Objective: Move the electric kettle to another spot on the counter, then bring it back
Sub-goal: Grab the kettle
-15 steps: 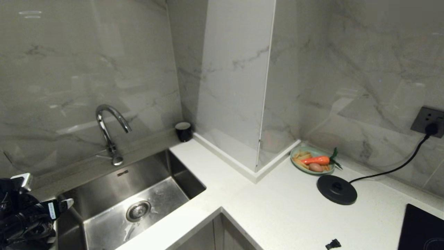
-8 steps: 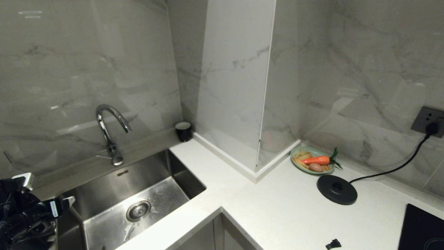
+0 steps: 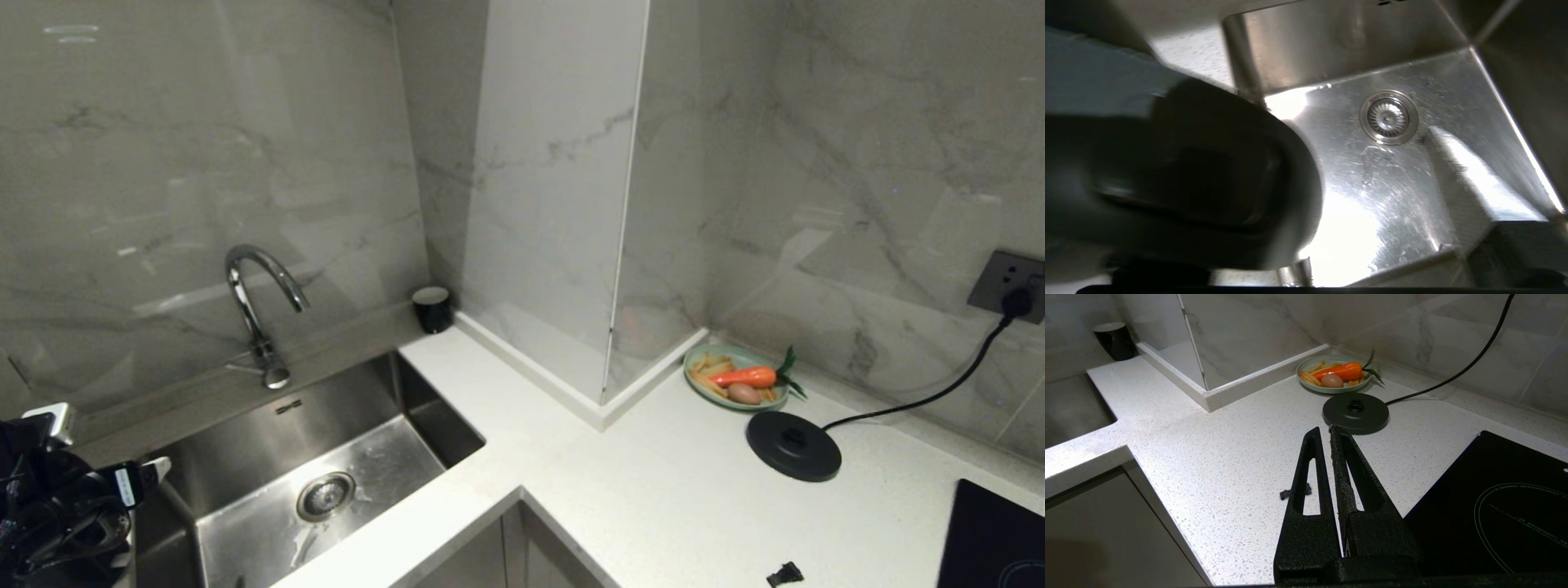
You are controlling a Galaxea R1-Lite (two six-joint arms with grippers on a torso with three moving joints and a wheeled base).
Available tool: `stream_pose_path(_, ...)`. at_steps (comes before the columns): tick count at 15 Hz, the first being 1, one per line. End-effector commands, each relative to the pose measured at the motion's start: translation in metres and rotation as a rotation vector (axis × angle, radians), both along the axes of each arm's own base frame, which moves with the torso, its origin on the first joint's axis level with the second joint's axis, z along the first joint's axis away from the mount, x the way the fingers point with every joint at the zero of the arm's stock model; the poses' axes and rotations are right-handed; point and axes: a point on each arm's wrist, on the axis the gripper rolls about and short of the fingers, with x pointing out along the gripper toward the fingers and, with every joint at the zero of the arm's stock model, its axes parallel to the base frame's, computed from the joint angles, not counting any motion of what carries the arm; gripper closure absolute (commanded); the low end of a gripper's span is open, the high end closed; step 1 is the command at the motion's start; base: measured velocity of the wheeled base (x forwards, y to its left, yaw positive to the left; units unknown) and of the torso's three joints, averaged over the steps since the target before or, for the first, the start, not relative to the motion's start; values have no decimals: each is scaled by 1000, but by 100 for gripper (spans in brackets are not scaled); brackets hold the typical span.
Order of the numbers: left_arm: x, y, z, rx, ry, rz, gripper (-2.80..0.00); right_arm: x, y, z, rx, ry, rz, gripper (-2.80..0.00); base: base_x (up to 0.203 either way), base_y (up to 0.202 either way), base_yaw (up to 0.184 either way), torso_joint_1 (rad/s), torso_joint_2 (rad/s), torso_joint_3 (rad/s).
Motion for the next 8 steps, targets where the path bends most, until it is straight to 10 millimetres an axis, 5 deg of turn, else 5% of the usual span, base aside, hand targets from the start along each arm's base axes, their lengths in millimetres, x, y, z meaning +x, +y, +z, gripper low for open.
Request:
stream_pose_path(1, 1, 0, 0, 2, -4, -2, 0, 0, 0, 0, 0, 0, 0, 0, 0, 0, 0, 0, 0, 0)
stream_pose_path(8, 3, 3, -2, 24, -37, 4, 0, 0, 0, 0, 0, 2, 2, 0, 0, 0, 0, 0, 0, 0)
